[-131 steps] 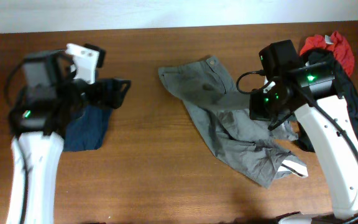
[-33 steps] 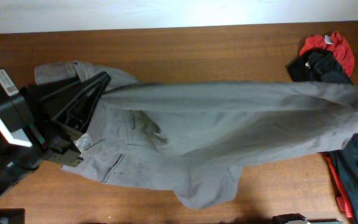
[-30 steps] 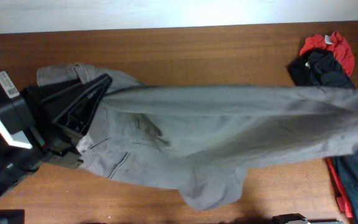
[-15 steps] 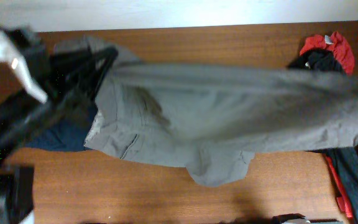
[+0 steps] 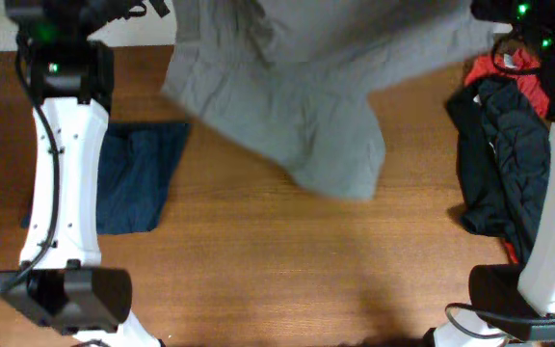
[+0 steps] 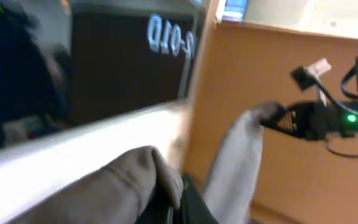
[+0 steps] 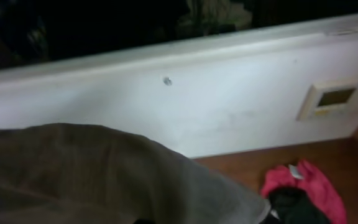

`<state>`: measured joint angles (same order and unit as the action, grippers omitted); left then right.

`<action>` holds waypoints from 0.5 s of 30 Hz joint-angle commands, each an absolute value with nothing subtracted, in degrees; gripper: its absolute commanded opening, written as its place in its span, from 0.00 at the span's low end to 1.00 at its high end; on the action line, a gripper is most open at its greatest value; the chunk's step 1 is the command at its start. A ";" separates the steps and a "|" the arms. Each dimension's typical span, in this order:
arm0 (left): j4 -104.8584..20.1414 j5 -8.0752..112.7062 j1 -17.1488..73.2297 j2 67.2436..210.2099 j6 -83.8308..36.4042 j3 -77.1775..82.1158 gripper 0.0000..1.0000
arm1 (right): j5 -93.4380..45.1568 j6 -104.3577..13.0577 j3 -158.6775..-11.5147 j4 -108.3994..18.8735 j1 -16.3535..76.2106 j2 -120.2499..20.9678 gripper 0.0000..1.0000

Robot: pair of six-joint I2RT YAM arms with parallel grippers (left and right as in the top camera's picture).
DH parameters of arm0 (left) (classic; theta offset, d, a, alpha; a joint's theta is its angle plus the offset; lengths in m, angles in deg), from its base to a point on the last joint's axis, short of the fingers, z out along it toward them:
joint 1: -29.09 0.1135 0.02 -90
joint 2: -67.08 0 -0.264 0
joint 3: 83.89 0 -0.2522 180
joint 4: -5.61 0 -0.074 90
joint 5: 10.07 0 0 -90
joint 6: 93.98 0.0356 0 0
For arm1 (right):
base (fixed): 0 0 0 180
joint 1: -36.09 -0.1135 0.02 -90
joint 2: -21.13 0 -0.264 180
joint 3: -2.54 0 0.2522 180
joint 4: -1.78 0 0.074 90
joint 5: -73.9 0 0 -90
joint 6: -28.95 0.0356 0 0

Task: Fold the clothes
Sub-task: 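Lift the trousers with both grippers and stretch them apart, then lower the trousers onto the table center and release both grippers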

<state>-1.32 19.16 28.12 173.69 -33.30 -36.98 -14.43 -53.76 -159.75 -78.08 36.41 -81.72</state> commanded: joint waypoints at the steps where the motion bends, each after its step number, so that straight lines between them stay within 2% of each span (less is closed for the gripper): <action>1: -11.25 11.53 28.53 171.11 -29.21 -42.60 0.00 | -12.87 -57.98 -161.34 -81.01 37.68 -75.84 0.04; 6: -39.18 12.34 28.51 169.53 -14.30 -42.64 0.00 | -13.22 -58.94 -161.34 -90.19 37.61 -74.35 0.04; 9: -57.87 21.50 28.14 169.14 -6.50 -42.64 0.01 | -17.14 -58.94 -161.32 -98.32 37.61 -74.15 0.10; 12: -72.07 32.80 27.70 169.21 -3.88 -42.62 0.09 | -22.49 -58.94 -160.99 -109.03 37.61 -75.01 0.17; 15: -81.69 40.49 27.61 169.16 -3.59 -42.62 0.13 | -29.29 -58.94 -156.30 -109.30 37.37 -74.28 0.21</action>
